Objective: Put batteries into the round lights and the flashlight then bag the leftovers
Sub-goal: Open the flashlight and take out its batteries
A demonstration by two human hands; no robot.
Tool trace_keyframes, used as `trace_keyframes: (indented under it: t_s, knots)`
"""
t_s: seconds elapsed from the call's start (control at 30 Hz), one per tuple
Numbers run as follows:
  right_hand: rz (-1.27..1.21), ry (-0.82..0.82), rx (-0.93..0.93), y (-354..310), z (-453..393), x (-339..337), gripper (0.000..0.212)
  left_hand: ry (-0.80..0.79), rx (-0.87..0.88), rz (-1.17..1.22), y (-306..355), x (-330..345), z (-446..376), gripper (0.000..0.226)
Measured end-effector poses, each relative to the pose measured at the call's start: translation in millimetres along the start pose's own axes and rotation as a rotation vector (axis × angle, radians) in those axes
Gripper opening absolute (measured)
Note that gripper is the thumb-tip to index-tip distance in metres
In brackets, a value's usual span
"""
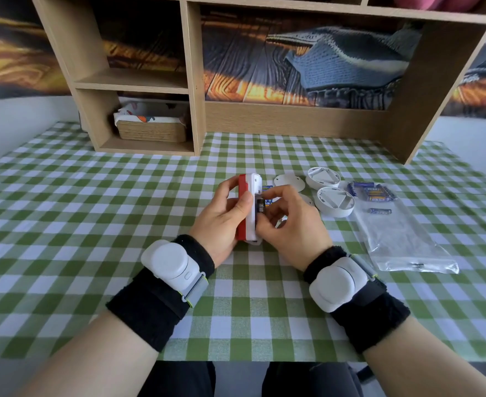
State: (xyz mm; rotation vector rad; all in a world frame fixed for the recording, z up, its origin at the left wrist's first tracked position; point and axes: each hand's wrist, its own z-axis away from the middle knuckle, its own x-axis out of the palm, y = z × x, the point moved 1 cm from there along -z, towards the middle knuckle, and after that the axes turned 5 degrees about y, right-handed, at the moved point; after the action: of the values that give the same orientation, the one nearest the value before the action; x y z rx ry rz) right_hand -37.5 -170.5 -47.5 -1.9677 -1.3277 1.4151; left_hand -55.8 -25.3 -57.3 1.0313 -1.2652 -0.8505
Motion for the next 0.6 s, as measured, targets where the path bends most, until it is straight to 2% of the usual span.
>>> trace_keyframes:
  t_s: [0.1,0.17,0.23,0.3,0.47,0.6]
  knots:
    - [0.027,0.034,0.011,1.0,-2.0,-3.1,0.028,0.026,-0.026,0.05,-0.3,0.1,-2.6,0.046]
    - [0.0,0.08,0.019,2.4,-6.3,-8.5,0.026,0.082,-0.082,0.174,4.3,-0.5,-4.4,0.036]
    - [0.035,0.084,0.01,5.7,-13.4,-15.0,0.022,0.134,-0.132,0.307,9.1,-4.5,-7.2,0.037]
    - [0.16,0.014,-0.014,9.8,-22.3,-20.3,0.018,0.192,-0.156,0.398,12.7,-10.4,-8.9,0.039]
    - [0.492,-0.206,-0.095,14.9,-42.6,-16.7,0.025,0.252,-0.156,0.438,14.5,-16.9,-11.6,0.041]
    - [0.566,-0.267,-0.137,12.7,-44.9,-1.9,0.025,0.267,-0.182,0.427,15.0,-19.6,-12.0,0.042]
